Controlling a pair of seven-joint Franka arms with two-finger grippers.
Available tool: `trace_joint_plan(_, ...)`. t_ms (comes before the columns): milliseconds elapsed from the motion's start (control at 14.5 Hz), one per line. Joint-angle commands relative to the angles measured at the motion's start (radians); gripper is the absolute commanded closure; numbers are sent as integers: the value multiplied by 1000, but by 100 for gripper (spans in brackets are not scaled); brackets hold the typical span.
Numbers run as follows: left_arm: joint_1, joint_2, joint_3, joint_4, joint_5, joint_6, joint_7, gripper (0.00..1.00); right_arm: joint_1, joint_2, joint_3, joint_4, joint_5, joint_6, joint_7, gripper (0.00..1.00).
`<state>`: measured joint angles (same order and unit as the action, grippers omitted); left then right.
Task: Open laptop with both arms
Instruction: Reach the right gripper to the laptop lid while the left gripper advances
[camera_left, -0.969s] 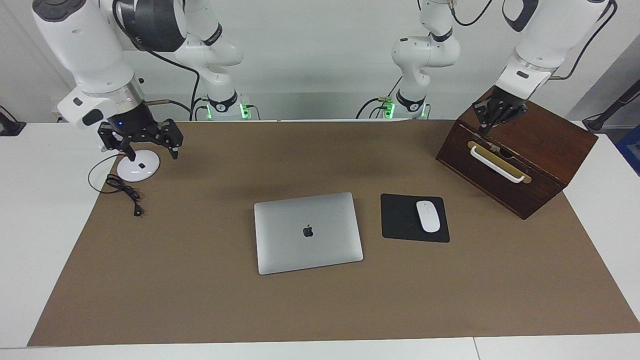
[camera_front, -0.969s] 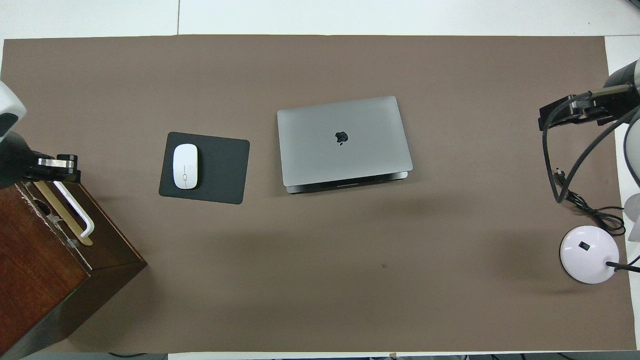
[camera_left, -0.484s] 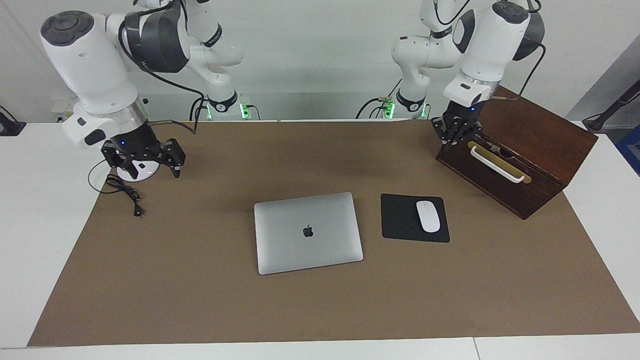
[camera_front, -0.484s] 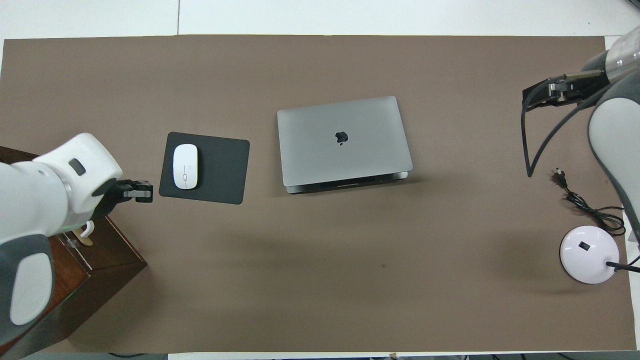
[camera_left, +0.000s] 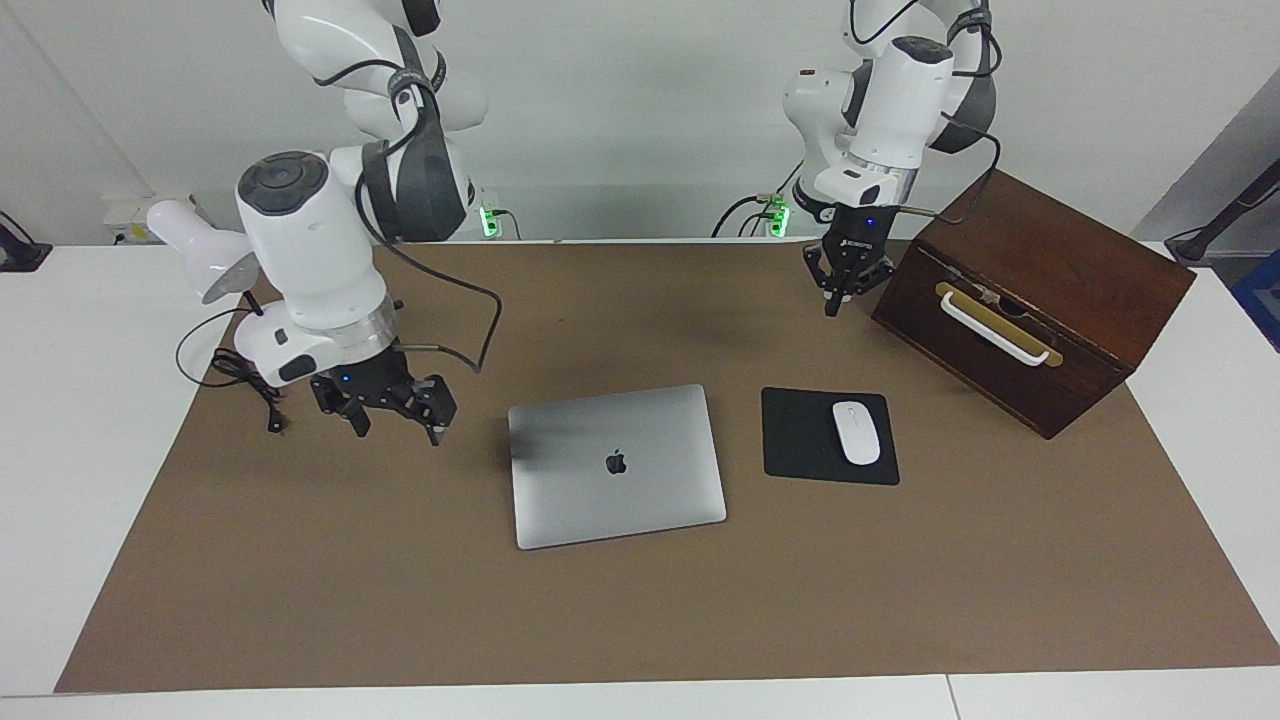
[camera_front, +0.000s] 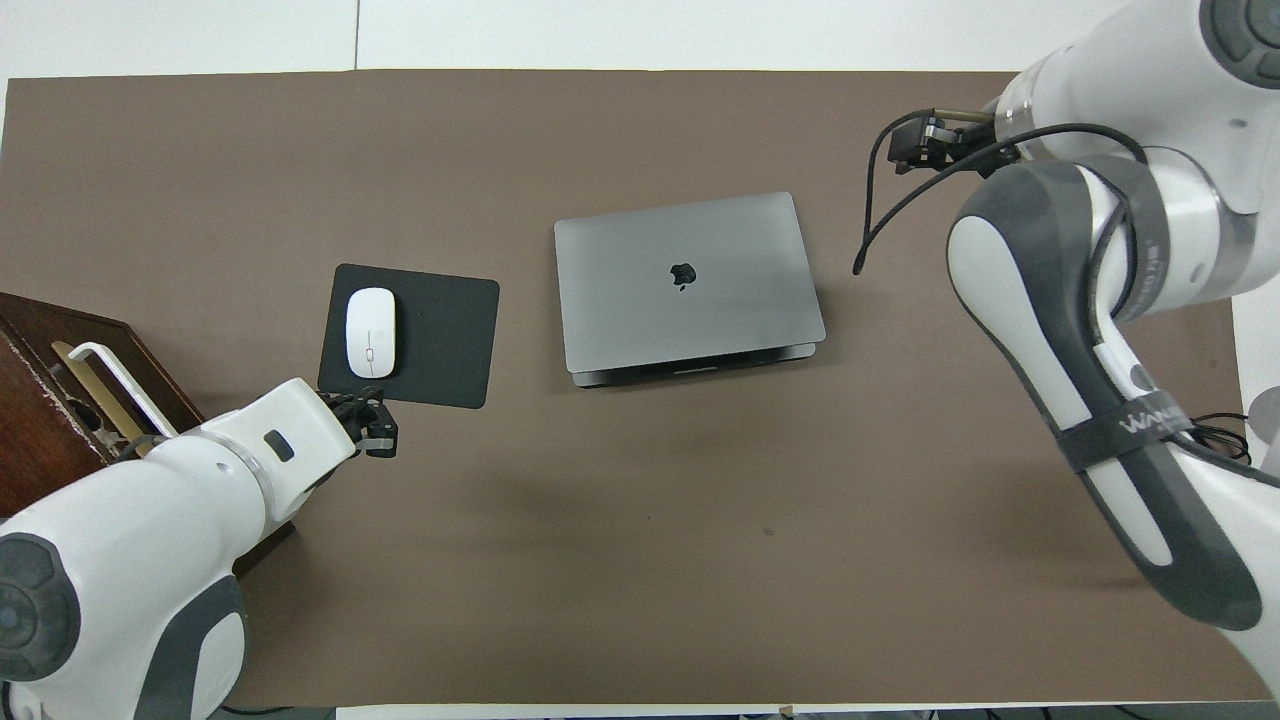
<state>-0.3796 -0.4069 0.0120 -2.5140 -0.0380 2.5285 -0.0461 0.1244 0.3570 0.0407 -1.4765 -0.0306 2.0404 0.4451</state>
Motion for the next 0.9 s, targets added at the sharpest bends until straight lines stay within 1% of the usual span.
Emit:
trace_joint_plan(0,-50,-40,13,-116,-10,166,-11,100,46,-32,2,-13,1,34,224,0)
trace_joint_plan(138,-89,-17,13,-182,-11,316,-27,100,92,-87,2,-48,23,55,431,0)
trace_joint_plan(208,-105,3,13,-193,-11,363,-43,100,107,-110,2,-77,46,105,514,0)
trace_joint_plan(346,-134,54,14,-198,-11,442,-50,100,148,-145,1,-175,49,263,646,0)
trace_joint_plan(415,-146,100,13,-200,-11,508,-54,100,165,-154,1,-239,49,371,693,0)
trace_joint_plan(484,-172,152,14,-201,-11,585,-73,100,173,-158,1,-298,49,470,701,0)
trace_joint_plan(553,-200,199,14,-201,-11,655,-101,100,173,-156,1,-338,46,542,702,0)
trace_joint_plan(692,-226,273,14,-201,-11,755,-109,100,176,-150,1,-367,44,587,710,0)
trace_joint_plan(830,-248,306,14,-201,-10,786,-107,100,199,-144,1,-378,44,603,782,0)
